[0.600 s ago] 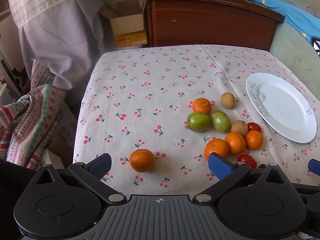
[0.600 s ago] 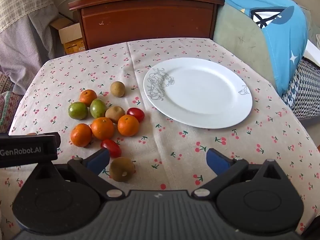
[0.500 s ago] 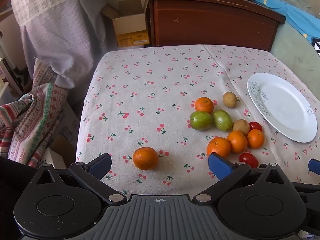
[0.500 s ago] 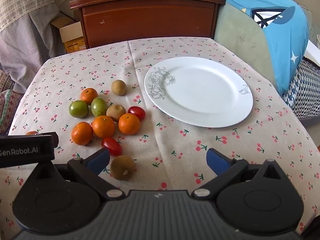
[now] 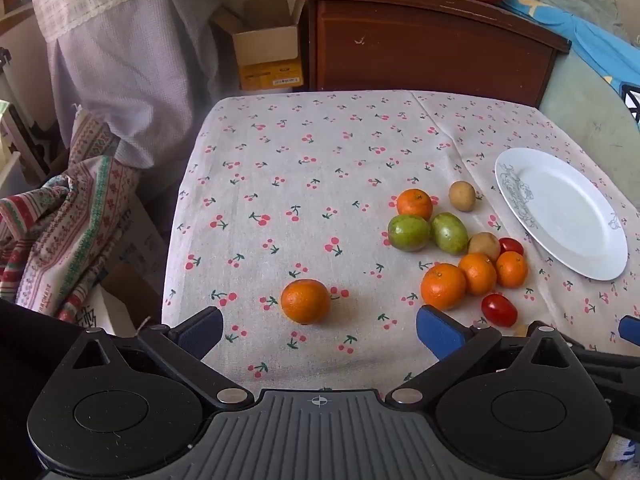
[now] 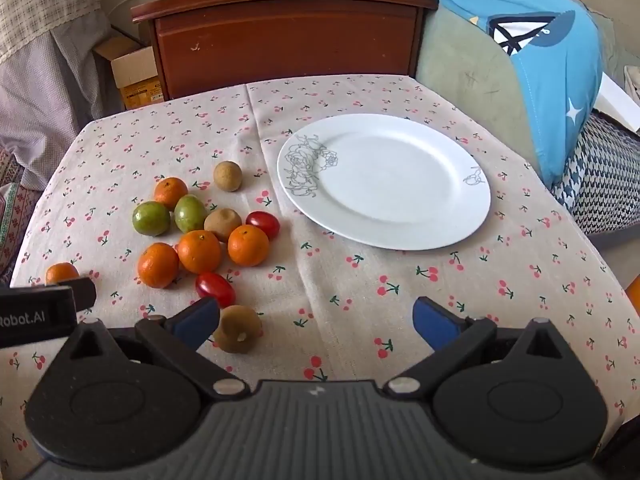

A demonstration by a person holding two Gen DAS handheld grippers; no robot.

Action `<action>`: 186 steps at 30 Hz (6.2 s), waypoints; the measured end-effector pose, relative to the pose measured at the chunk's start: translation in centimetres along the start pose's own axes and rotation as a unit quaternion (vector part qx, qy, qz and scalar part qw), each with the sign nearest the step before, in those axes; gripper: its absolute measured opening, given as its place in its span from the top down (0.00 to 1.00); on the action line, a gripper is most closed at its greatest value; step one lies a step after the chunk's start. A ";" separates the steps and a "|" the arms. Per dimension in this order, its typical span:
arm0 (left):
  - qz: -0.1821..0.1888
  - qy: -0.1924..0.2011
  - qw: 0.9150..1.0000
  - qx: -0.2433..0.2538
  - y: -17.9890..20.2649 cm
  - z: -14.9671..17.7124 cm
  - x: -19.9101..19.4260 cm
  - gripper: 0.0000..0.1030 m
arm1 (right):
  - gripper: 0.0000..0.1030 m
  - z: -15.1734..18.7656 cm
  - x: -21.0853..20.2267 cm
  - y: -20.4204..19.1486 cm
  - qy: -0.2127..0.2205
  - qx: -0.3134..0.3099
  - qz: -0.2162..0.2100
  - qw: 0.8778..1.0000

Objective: Organize fruits

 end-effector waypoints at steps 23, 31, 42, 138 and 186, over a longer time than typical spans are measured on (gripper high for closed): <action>-0.001 -0.017 1.000 0.004 0.1 1.1 0.7 0.00 | 0.05 0.2 0.8 0.3 -0.001 0.007 0.017 1.000; 0.011 -0.015 1.000 0.000 0.2 1.1 0.6 0.00 | 0.06 0.2 0.7 -0.2 0.004 -0.010 0.018 1.000; 0.025 -0.016 1.000 -0.001 0.7 1.2 0.6 0.00 | 0.10 0.1 0.7 -0.2 0.007 -0.013 0.019 1.000; 0.041 0.020 0.999 0.018 1.4 1.1 1.9 0.22 | 0.74 2.0 0.9 -3.8 0.026 -0.047 -0.172 0.984; 0.165 0.107 0.979 0.051 7.5 -2.0 -0.5 0.74 | 0.74 -2.6 -1.3 2.7 0.096 0.077 -0.148 0.981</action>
Point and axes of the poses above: each gripper's, at about its wrist camera, not at the fingertips, and x roughly the way its jaws point, y to its right, z to its underside, the point moved 10 cm from there along x, roughly the way its jaws point, and after that the axes turned 1 degree about -y, right-handed, at the moved point
